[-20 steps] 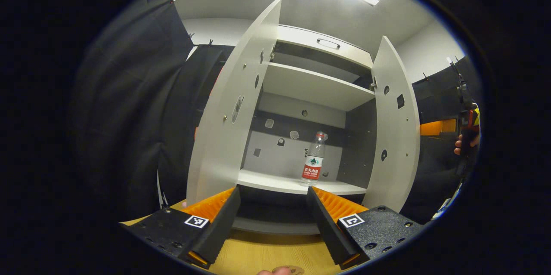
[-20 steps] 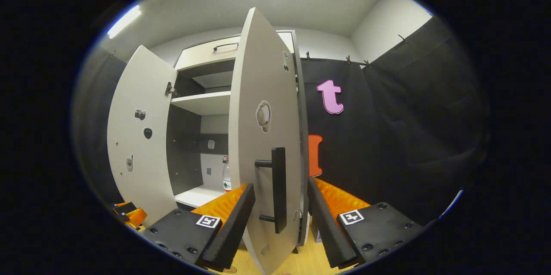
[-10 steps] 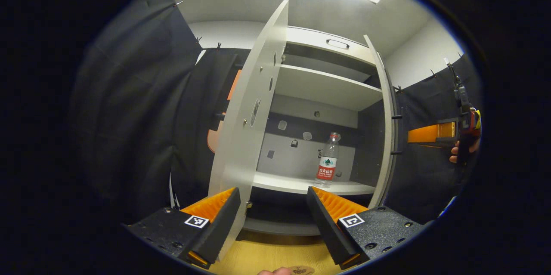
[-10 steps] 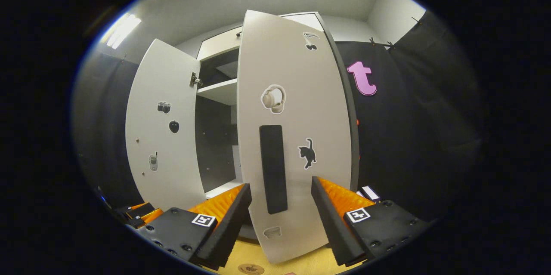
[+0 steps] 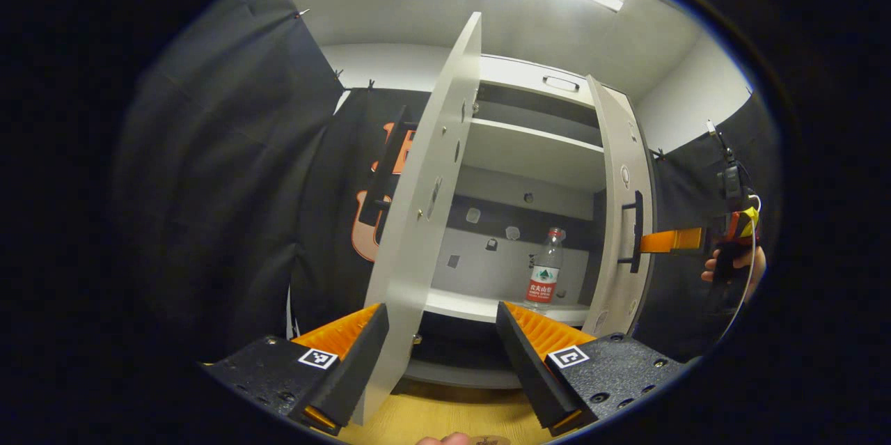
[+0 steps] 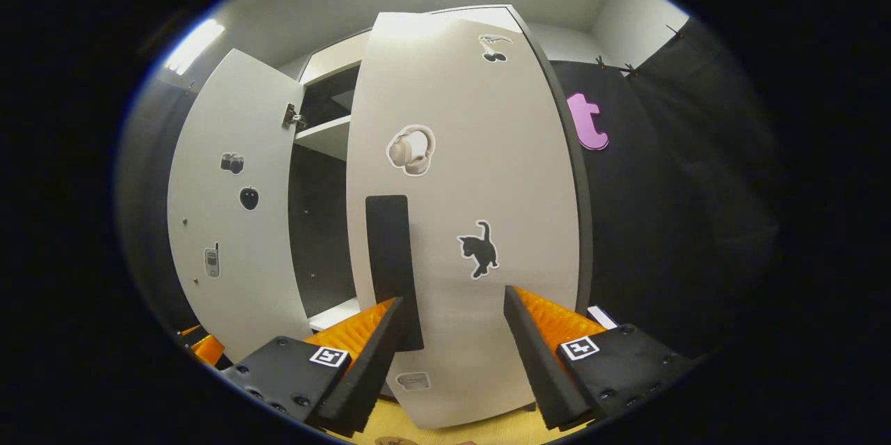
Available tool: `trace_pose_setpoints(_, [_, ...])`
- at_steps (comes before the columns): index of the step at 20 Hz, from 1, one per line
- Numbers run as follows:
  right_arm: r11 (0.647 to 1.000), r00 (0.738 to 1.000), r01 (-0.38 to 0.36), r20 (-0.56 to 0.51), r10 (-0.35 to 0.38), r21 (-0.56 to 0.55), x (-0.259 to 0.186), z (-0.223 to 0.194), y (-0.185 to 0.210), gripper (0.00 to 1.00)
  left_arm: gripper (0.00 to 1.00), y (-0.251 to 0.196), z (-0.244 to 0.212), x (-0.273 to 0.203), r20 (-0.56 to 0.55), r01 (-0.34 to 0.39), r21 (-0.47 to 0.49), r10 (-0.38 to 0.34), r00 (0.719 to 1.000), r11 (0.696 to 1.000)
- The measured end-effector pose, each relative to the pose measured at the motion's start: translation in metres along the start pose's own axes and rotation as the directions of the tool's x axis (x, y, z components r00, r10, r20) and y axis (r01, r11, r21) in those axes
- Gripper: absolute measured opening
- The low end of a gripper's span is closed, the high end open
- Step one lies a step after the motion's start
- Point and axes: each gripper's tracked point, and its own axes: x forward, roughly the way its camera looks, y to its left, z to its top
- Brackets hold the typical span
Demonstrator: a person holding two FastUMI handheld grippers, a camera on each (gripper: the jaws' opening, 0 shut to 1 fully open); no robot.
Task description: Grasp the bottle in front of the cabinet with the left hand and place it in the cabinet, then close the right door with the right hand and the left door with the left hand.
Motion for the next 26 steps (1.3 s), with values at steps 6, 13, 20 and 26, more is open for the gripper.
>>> trace_pose_setpoints(6, [1.000,1.000,-0.026,0.001,0.026,-0.011,0.042,-0.004,0.015,0.95,0.94,0.051,0.034,-0.020,0.087,-0.174,0.025,0.171,0.981,0.984])
trace_pose_setpoints(13, [0.999,0.999,-0.033,0.005,0.033,0.010,0.046,-0.006,0.012,0.95,0.94,0.118,0.061,-0.005,0.111,-0.347,-0.024,0.347,0.931,0.938])
trace_pose_setpoints(20, [0.999,1.000,0.013,-0.012,-0.013,-0.034,-0.007,-0.016,-0.008,0.95,0.94,0.152,0.094,0.041,0.145,-0.364,-0.021,0.363,0.920,0.931])
trace_pose_setpoints(26, [0.999,0.999,0.050,-0.012,-0.050,-0.017,-0.056,-0.026,-0.019,0.95,0.94,0.143,0.105,0.076,0.158,-0.308,0.041,0.298,0.941,0.951])
